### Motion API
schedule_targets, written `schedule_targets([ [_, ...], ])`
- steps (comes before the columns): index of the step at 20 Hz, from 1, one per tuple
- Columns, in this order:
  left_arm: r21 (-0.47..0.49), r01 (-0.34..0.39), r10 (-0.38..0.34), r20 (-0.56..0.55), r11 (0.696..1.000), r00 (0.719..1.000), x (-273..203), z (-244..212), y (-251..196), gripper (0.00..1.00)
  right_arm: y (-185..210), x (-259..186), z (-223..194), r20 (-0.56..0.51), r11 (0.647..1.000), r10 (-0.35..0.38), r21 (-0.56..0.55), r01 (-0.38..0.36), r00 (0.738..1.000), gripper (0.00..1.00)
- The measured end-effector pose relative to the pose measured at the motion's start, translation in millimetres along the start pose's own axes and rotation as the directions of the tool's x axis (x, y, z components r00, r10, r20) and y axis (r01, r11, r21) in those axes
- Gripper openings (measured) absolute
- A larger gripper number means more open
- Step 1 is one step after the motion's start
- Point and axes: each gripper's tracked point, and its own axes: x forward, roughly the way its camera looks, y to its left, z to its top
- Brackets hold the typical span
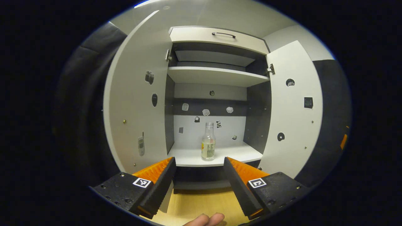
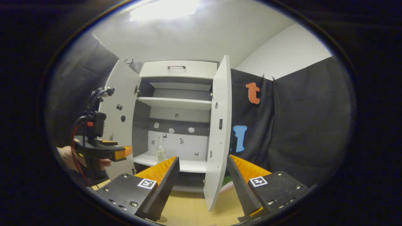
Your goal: Grasp the bottle in the cabinet with the left hand and place it on the coaster, then close the right door with the right hand and the left door with the left hand.
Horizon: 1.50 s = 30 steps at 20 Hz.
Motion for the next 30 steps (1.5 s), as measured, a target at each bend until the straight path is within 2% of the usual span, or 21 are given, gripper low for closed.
schedule_targets([
  [2, 0.014, 0.008, -0.009, 0.012, 1.000, 1.000, 34, -2, -2, 0.97, 8, 1, 0, 0.003, 0.999, 0.013, 0.034, -0.014, 1.000, 0.92],
  [5, 0.021, 0.012, -0.013, 0.032, 1.000, 0.999, 85, -11, -3, 0.97, 9, 3, 0, 0.013, 1.000, 0.002, 0.025, -0.002, 1.000, 0.92],
  [7, 0.032, -0.021, 0.021, 0.009, 0.999, 1.000, 117, -28, 3, 0.97, 10, 1, -4, 0.009, 0.999, -0.013, 0.035, 0.013, 1.000, 0.92],
  [8, 0.041, -0.020, 0.020, -0.005, 0.999, 1.000, 129, -37, 2, 0.96, 11, -1, -7, 0.003, 0.999, -0.017, 0.050, 0.017, 1.000, 0.88],
  [12, 0.017, -0.007, 0.007, -0.010, 1.000, 1.000, 179, -54, -5, 0.97, 4, -11, -14, -0.002, 0.997, -0.061, 0.051, 0.061, 0.998, 0.88],
  [14, -0.014, 0.025, -0.026, -0.011, 1.000, 1.000, 201, -59, -16, 0.96, 0, -14, -16, -0.001, 0.996, -0.085, 0.037, 0.085, 0.996, 0.92],
  [15, -0.015, 0.032, -0.032, -0.010, 0.999, 0.999, 211, -60, -18, 0.97, -2, -16, -17, -0.004, 0.995, -0.094, 0.032, 0.094, 0.996, 0.88],
  [18, 0.016, 0.003, -0.003, 0.017, 1.000, 1.000, 242, -53, -17, 0.97, -6, -18, -20, -0.013, 0.993, -0.117, 0.020, 0.117, 0.993, 0.88],
  [19, 0.024, -0.005, 0.004, 0.017, 1.000, 1.000, 250, -53, -17, 0.96, -10, -19, -21, -0.016, 0.992, -0.127, 0.021, 0.127, 0.992, 0.88],
  [20, 0.020, -0.009, 0.009, 0.006, 1.000, 1.000, 258, -54, -19, 0.96, -14, -20, -23, -0.022, 0.989, -0.145, 0.022, 0.145, 0.989, 0.92],
  [21, 0.006, -0.007, 0.007, -0.009, 1.000, 1.000, 263, -56, -21, 0.97, -19, -23, -26, -0.028, 0.987, -0.161, 0.020, 0.162, 0.986, 0.88],
  [22, -0.012, -0.007, 0.006, -0.027, 1.000, 1.000, 269, -59, -23, 0.97, -23, -25, -28, -0.034, 0.984, -0.179, 0.018, 0.180, 0.983, 0.88],
  [23, -0.027, -0.002, 0.001, -0.039, 1.000, 0.999, 273, -60, -26, 0.97, -26, -30, -30, -0.038, 0.981, -0.190, 0.014, 0.191, 0.981, 0.92],
  [25, -0.024, 0.026, -0.026, -0.008, 0.999, 1.000, 281, -51, -32, 0.96, -33, -40, -35, -0.043, 0.977, -0.211, 0.016, 0.212, 0.977, 0.92],
  [26, -0.015, 0.035, -0.035, -0.006, 0.999, 0.999, 280, -49, -34, 0.94, -36, -46, -37, -0.047, 0.975, -0.222, 0.021, 0.223, 0.974, 0.88],
  [27, -0.006, 0.033, -0.033, -0.028, 0.999, 0.999, 274, -49, -34, 0.81, -40, -51, -39, -0.047, 0.972, -0.231, 0.025, 0.233, 0.972, 0.88],
  [29, -0.007, 0.045, -0.045, -0.047, 0.999, 0.998, 263, -47, -37, 0.81, -45, -63, -41, -0.045, 0.969, -0.242, 0.035, 0.244, 0.969, 0.88],
  [30, -0.006, 0.054, -0.054, -0.047, 0.999, 0.997, 253, -44, -39, 0.81, -48, -67, -41, -0.046, 0.968, -0.246, 0.040, 0.248, 0.968, 0.92],
])
